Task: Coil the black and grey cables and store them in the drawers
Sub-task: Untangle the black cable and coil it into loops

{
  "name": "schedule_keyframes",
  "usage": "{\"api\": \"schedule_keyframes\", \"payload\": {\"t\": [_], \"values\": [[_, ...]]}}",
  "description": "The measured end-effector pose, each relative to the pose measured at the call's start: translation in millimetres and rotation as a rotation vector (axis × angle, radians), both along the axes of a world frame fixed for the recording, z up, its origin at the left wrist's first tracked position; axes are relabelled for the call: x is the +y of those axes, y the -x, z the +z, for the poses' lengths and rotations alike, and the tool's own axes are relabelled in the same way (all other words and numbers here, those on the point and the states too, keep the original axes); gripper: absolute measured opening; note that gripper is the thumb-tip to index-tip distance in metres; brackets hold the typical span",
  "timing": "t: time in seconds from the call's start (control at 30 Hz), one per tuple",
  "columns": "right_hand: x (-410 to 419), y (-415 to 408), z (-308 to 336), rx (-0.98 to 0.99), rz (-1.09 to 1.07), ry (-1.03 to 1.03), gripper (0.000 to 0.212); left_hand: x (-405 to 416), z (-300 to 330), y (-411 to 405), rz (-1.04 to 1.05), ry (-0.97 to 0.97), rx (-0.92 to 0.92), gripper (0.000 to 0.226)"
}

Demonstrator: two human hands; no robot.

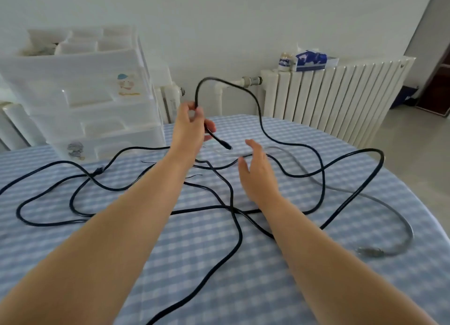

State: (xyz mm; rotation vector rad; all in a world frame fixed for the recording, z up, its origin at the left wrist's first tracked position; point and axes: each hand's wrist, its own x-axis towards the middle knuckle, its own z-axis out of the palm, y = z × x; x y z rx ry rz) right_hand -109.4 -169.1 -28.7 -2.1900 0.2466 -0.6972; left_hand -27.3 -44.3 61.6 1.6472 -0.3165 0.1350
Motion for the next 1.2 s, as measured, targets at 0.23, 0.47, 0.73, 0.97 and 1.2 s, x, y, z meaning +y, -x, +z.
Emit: {"api": "schedule_keyframes", "payload": {"t": [0.23,0.47,0.73,0.97,1.2], "values": [[25.7,29.8,70.6,-0.543,-0.108,0.462,0.046,41.0,30.4,61.0,-0.217,0.176,0.124,0.017],[38.6,40.3,81.4,-0.365,0.142,0.602,0.048,88.3,35.9,85.0,-0.651,0.176,0.509,0.038],[53.4,43.9,88.7,-0.355,0.175,0.538,0.022,103.9,15.5,90.6,-0.706,0.182,0.571,0.041],[30.3,46.3,90.5,-0.082,0.084,0.451,0.012,132.5,19.0,68.5,-0.616,0.994,0.552,0.019],[58.0,51.7,86.0,0.137,0.287,0.613,0.031,120.7,11.2,68.7,-0.231,0.750,0.322,0.034]]}}
